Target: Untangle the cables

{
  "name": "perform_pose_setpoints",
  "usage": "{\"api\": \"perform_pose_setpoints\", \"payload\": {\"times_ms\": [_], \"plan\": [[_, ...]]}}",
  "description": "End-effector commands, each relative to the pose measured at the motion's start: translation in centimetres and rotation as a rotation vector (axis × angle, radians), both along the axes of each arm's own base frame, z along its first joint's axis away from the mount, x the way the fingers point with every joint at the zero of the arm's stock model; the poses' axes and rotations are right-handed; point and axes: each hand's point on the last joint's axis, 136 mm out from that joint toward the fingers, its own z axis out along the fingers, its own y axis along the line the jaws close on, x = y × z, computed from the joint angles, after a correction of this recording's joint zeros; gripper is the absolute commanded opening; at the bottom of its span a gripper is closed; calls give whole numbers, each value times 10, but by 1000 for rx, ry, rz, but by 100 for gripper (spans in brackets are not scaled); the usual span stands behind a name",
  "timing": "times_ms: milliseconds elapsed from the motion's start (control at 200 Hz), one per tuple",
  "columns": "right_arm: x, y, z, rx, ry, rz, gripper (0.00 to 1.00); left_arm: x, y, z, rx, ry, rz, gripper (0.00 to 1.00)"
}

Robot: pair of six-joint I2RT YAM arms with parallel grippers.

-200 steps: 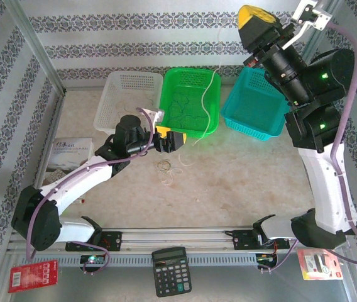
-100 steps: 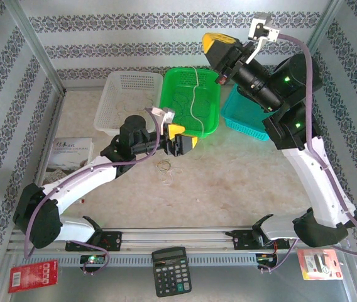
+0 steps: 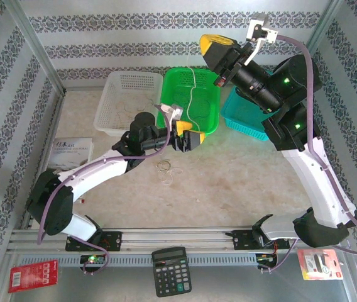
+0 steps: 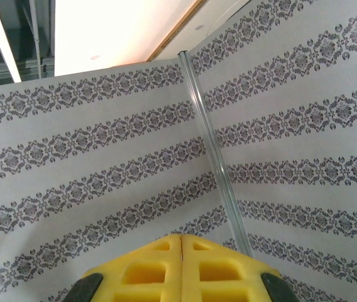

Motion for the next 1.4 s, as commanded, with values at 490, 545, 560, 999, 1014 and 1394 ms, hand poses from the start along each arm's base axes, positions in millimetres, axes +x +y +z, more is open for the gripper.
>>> {"api": "perform_pose_setpoints", "payload": {"times_ms": [490,545,560,999,1014,1394], "plan": [[3,-69,-56,-15,44,-232,0,-14,5,63,-120,-112,19,0],[9,-76,-82,-22,90,-260,0,-14,8,72,-132,-122,31,0],[10,-78,-89,-23,102,-266,0,-15,8,75,-137,-124,34,0],[5,-68,-286,-40,363,-149,0,-6,15,140,-220,-154,97,0],[4,-65,-289,-44,362,-137,0,-6,15,141,-223,-154,96,0],[-16,-12,-291,-138,254,0,0,7,4,143,-274,-91,86,0]]}}
